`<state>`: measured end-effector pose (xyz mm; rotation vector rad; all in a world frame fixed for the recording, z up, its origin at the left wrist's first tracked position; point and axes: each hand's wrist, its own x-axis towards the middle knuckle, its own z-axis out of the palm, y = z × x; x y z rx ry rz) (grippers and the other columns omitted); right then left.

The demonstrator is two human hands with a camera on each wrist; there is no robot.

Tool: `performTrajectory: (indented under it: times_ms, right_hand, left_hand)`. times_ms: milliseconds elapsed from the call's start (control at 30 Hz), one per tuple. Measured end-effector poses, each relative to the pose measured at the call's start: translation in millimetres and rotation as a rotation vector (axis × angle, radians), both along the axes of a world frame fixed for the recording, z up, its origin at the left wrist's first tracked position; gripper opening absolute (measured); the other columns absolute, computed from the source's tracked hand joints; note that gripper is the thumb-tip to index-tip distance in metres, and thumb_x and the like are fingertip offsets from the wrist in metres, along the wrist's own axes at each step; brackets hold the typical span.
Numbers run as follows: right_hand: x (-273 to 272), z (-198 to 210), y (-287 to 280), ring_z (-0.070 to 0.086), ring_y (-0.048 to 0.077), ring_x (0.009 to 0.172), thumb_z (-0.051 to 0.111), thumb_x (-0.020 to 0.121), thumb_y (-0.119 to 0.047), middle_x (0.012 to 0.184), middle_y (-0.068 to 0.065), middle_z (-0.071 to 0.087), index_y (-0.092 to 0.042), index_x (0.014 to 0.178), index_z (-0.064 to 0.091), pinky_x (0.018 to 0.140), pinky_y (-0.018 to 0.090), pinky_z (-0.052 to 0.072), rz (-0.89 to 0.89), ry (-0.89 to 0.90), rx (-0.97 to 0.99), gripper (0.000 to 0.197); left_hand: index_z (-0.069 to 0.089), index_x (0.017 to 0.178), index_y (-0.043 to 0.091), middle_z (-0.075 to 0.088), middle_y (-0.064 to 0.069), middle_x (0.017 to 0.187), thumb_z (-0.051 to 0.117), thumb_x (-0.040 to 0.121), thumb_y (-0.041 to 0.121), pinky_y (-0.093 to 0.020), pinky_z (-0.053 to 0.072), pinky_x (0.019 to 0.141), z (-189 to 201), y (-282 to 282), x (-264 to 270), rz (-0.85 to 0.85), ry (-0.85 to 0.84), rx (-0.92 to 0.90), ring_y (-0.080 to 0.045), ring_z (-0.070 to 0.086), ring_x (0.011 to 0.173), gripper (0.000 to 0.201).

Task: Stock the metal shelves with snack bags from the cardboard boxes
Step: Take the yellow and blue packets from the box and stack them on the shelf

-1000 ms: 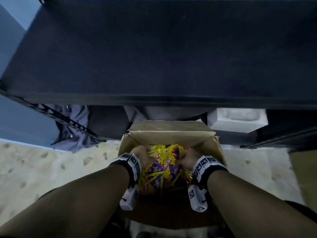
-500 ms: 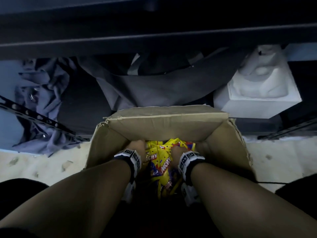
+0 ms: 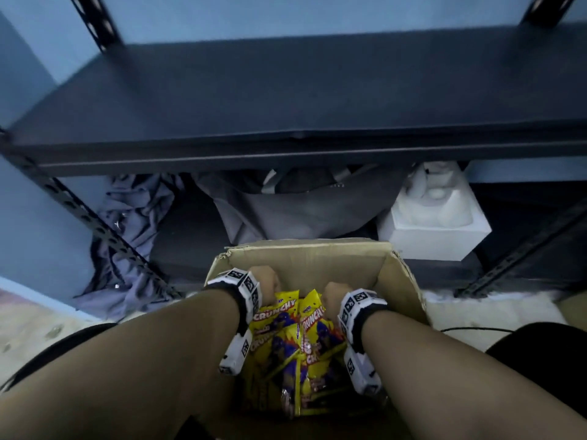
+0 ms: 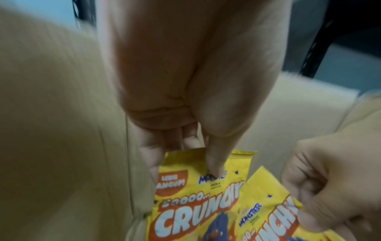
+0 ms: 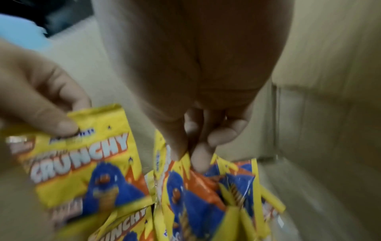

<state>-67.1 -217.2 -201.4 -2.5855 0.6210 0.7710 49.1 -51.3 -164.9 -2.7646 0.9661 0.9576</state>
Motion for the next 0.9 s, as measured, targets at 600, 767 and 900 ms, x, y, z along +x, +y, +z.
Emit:
performTrajectory:
  times_ms: [600,767,900]
  right_hand:
    - [-50,230,0,0.064,0.022,0.078,0.069,0.09,-0.022,0.076,0.0,0.063,-0.021,0.066,0.053,0.063,0.026,0.044,-0.111,-0.507,-0.121,0.029]
    - [-75,302,8,0.057,0.022,0.072,0.071,0.091,-0.023,0.072,0.002,0.06,-0.017,0.071,0.054,0.058,0.029,0.041,-0.131,-0.691,-0.123,0.026]
    - [-77,340,3,0.057,0.021,0.071,0.067,0.089,-0.019,0.074,0.005,0.064,-0.014,0.073,0.058,0.059,0.028,0.042,-0.134,-0.812,-0.116,0.019]
  left_hand:
    - [0.076,0.093,0.019,0.074,0.008,0.089,0.071,0.089,0.02,-0.027,0.059,0.078,226,44,-44,-0.003,-0.275,-0.453,-0.009,0.07,0.086,0.006]
    - [0.072,0.085,0.023,0.073,0.009,0.085,0.072,0.09,0.021,-0.025,0.057,0.073,300,55,-47,-0.029,-0.34,-0.592,-0.006,0.069,0.082,0.005]
    - [0.072,0.088,0.024,0.075,0.009,0.086,0.068,0.093,0.024,-0.023,0.056,0.069,345,61,-55,0.011,-0.371,-0.692,-0.004,0.071,0.08,0.006]
